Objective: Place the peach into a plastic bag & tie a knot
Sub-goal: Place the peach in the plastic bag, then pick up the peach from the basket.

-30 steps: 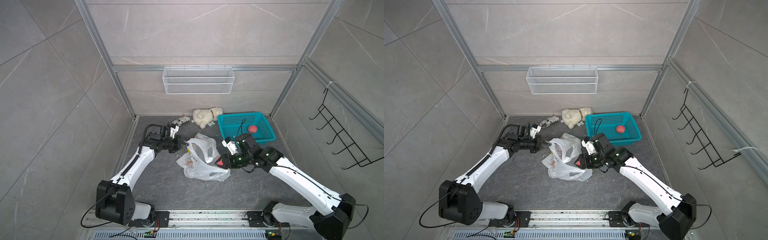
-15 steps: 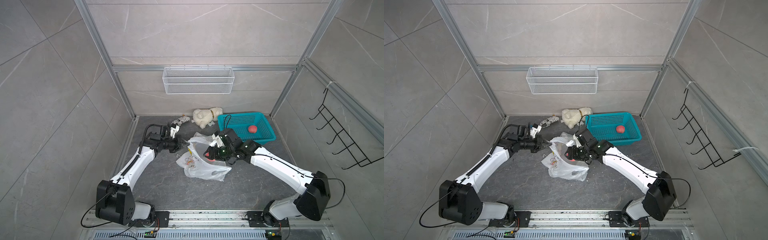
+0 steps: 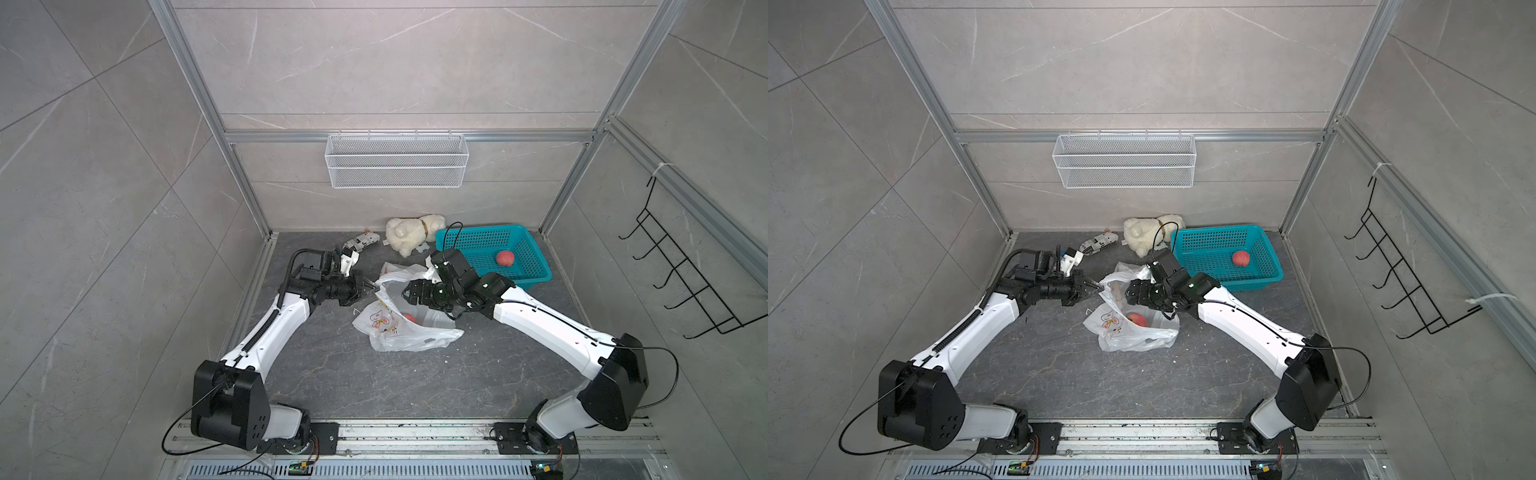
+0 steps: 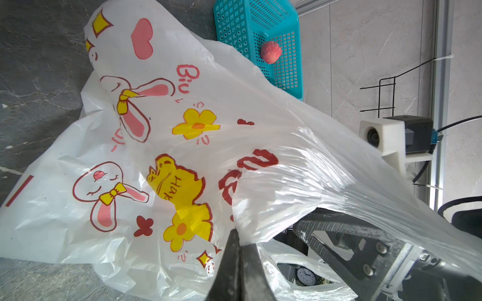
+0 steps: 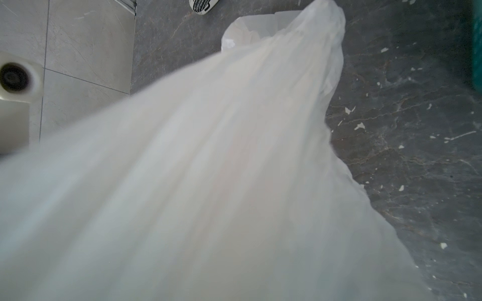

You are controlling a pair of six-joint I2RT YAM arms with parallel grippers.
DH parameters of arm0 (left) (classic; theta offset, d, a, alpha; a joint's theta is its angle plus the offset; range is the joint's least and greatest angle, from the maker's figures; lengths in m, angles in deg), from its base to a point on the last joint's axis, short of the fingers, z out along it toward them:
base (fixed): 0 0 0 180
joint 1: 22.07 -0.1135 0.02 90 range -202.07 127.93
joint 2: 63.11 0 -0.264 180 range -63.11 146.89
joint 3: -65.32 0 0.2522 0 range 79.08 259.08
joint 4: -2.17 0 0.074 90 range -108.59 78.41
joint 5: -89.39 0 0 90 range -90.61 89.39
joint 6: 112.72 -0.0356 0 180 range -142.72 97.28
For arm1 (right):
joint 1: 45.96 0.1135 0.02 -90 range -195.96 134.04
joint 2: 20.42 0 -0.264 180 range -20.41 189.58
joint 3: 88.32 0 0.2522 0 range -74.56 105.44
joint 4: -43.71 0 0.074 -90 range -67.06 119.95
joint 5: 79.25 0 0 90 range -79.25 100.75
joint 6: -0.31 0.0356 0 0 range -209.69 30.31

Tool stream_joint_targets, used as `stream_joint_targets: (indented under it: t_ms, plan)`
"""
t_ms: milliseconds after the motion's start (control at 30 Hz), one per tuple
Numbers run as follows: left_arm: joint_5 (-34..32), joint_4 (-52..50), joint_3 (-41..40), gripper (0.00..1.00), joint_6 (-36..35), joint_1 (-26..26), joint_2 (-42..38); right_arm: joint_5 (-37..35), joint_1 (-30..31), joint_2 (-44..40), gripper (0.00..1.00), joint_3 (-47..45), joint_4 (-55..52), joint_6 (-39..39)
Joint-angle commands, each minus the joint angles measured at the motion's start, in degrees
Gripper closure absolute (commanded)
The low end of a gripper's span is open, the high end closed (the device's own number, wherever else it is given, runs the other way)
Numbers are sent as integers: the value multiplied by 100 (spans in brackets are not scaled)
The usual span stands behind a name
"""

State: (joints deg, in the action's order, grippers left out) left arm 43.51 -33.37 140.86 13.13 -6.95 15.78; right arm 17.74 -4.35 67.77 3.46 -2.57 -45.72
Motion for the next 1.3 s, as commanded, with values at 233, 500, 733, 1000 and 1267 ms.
stream_joint_targets:
  t_ms: [233,500,733,1000,1267]
  plan:
    - [27,59,-15,100,54,-95,-117,-174,3,-193,12,109,-307,-303]
    - [-91,-12,-7,100,18,-124,-110,305,1,-925,3,-191,-717,-1161]
    - [-339,-16,-58,100,56,-275,-174,1481,-188,-1861,1,-171,-1405,-1643]
    - [-340,22,-78,100,88,-356,-181,-950,-510,-2673,1,-398,-2499,-1565]
    - [-246,51,-76,100,58,-362,-223,-1810,-2086,-3221,0,-1056,-2364,-1017]
